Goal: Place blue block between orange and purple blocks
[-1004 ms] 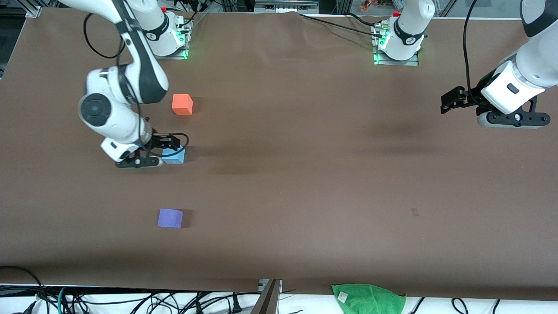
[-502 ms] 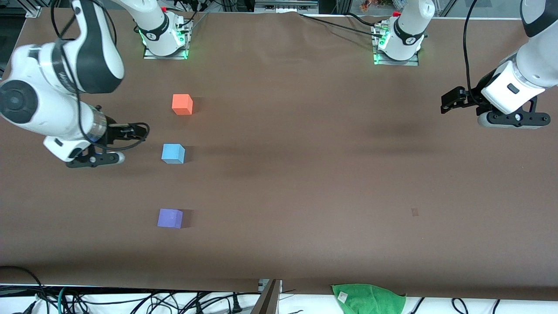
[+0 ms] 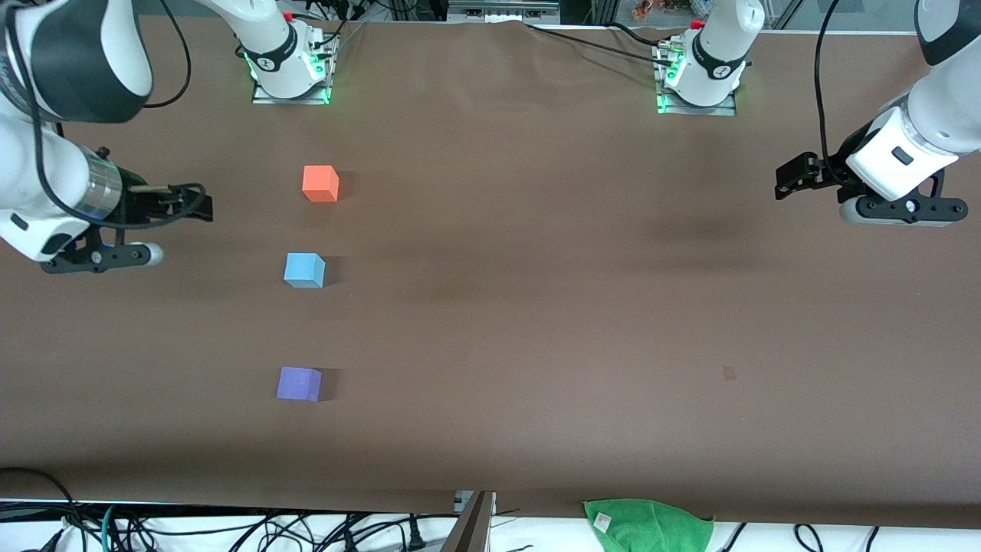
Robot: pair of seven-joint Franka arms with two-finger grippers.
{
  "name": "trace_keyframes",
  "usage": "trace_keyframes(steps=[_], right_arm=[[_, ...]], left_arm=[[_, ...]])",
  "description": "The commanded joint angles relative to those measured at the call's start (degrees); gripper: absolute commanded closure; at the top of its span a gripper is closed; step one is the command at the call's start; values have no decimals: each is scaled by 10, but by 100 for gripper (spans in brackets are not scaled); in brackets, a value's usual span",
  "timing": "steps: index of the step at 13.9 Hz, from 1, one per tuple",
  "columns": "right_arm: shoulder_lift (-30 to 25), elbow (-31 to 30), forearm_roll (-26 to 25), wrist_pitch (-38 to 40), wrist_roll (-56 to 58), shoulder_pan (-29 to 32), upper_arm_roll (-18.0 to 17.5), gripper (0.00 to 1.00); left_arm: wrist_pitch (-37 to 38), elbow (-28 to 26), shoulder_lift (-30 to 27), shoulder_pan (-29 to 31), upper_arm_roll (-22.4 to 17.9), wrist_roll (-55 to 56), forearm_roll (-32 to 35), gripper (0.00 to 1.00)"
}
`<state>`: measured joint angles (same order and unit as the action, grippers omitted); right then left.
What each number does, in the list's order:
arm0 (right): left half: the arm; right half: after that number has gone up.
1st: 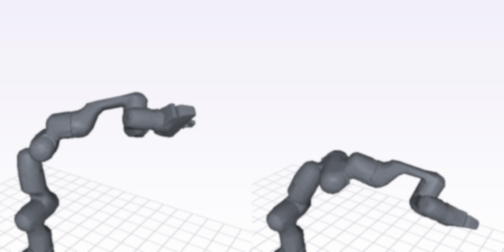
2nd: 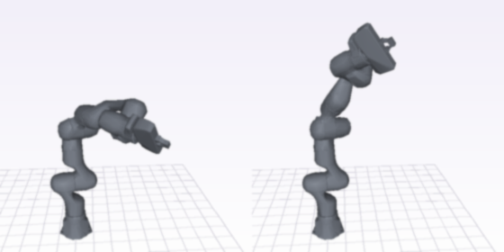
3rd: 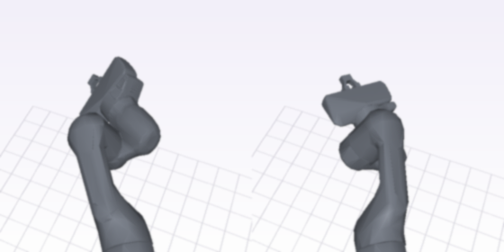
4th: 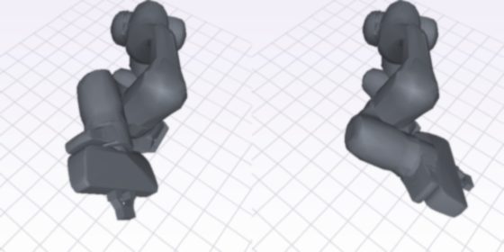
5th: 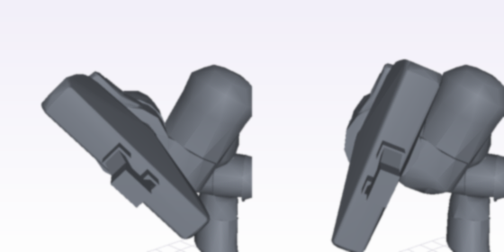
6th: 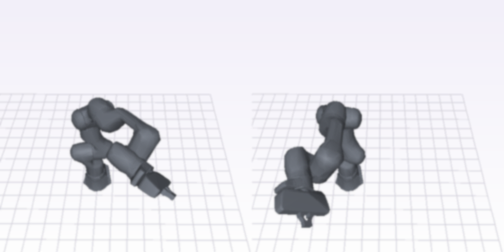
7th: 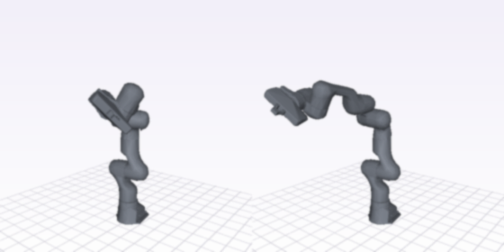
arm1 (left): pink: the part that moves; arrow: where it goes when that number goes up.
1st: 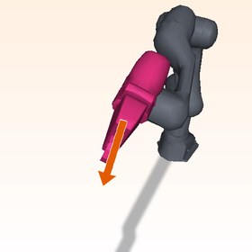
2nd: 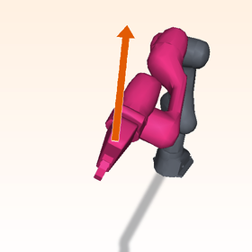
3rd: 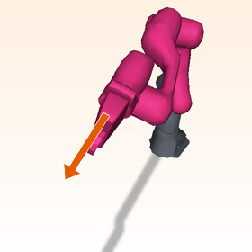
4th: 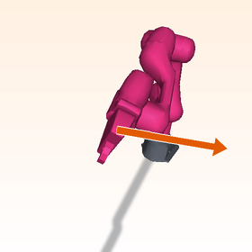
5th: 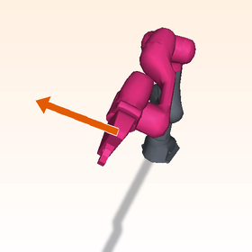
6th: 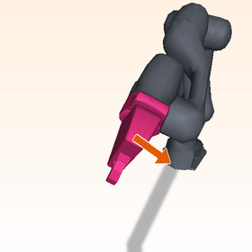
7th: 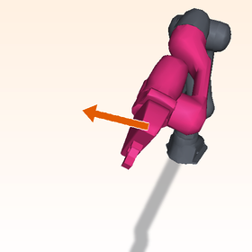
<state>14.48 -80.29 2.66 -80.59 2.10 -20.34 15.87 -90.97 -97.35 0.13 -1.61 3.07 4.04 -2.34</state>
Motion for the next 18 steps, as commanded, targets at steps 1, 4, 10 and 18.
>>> trace_keyframes(steps=[1,4,10,18], right_arm=[[-8,24,-5,28,0,13,-7,0],[-42,14,-3,56,2,42,-42,0],[-91,3,-46,43,4,106,-123,0],[-127,-31,-46,47,10,144,-159,0]], left_arm=[[5,-2,-5,4,0,-11,-10,0],[5,-2,-5,4,0,-11,-10,0],[4,-2,-5,4,0,-12,-10,0],[4,-2,-5,4,-1,-12,-10,0]])
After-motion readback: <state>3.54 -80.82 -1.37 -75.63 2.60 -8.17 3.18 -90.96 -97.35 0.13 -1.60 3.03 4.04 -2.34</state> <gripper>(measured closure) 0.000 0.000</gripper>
